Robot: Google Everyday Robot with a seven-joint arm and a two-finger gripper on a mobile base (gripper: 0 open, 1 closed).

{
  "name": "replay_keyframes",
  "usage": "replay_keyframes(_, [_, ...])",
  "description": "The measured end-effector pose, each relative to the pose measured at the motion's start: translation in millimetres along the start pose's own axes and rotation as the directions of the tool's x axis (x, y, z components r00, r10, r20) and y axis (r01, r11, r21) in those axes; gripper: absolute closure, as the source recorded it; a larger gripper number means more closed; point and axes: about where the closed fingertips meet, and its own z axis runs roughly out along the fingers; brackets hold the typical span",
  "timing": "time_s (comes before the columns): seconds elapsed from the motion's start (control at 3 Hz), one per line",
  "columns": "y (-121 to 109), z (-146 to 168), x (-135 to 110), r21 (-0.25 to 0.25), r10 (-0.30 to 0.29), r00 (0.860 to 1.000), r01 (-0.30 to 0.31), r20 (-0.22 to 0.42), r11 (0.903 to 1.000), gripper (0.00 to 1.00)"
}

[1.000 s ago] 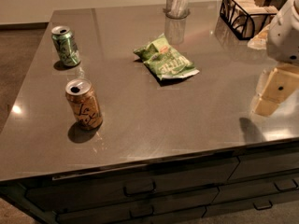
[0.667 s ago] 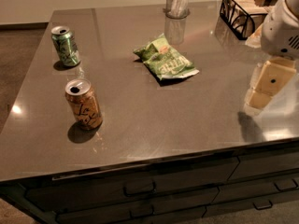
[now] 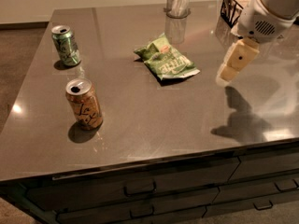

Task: Pick green jalapeno chip bag

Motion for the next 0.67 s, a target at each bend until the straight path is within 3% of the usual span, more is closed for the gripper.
replay_keyframes(0.67, [-48, 77, -70, -0.056, 0.101, 0.991, -0.097, 0.083, 0.9937, 0.0])
